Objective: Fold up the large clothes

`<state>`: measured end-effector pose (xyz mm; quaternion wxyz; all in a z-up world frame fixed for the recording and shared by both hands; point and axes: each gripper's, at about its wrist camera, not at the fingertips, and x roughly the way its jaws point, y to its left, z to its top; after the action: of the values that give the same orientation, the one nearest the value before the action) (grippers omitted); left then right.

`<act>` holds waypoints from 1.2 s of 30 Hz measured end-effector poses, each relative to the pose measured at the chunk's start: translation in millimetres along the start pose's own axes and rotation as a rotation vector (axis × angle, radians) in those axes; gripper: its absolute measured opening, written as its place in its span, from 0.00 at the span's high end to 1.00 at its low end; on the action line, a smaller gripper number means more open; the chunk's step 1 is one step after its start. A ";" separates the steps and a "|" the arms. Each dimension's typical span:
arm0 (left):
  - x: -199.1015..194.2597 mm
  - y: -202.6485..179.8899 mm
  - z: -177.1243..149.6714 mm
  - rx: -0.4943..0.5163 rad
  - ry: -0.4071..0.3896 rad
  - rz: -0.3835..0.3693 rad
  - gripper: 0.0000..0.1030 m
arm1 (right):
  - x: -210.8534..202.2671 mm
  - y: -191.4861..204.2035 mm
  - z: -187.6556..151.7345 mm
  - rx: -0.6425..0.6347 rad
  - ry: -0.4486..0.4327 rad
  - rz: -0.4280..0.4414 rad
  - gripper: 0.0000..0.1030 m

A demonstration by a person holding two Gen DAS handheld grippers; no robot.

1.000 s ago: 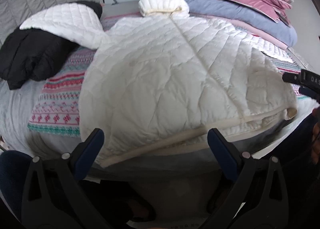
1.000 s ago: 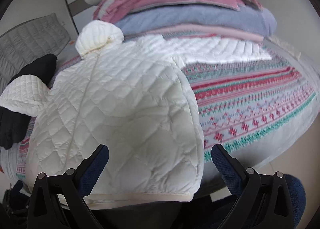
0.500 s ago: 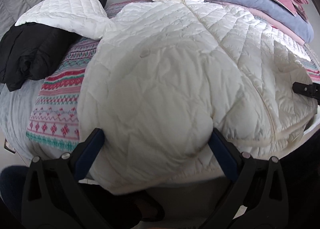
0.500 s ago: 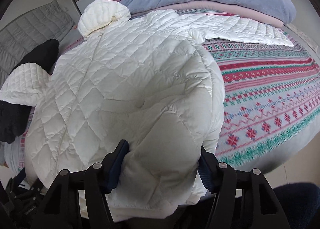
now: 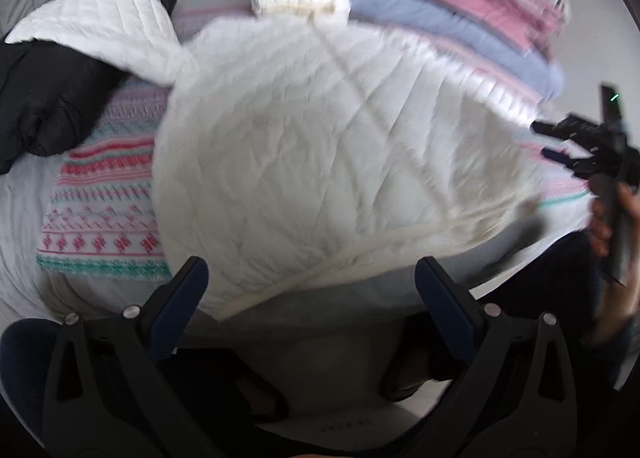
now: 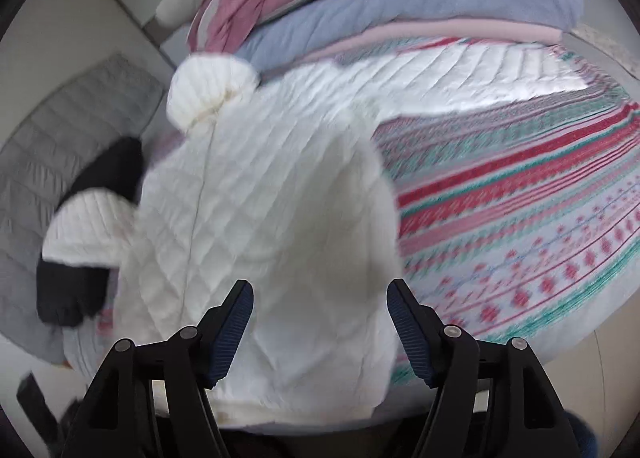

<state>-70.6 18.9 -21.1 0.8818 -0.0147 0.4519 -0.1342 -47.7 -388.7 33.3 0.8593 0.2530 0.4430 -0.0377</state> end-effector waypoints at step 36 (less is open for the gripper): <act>164.1 78.3 189.1 -0.293 0.111 0.168 0.00 | 153.8 -206.0 177.4 0.742 -0.127 0.142 0.82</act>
<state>189.5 35.3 -51.0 0.8519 -0.0981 0.5143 0.0065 117.4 -626.3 -84.3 0.7353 0.5742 0.3264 -0.1517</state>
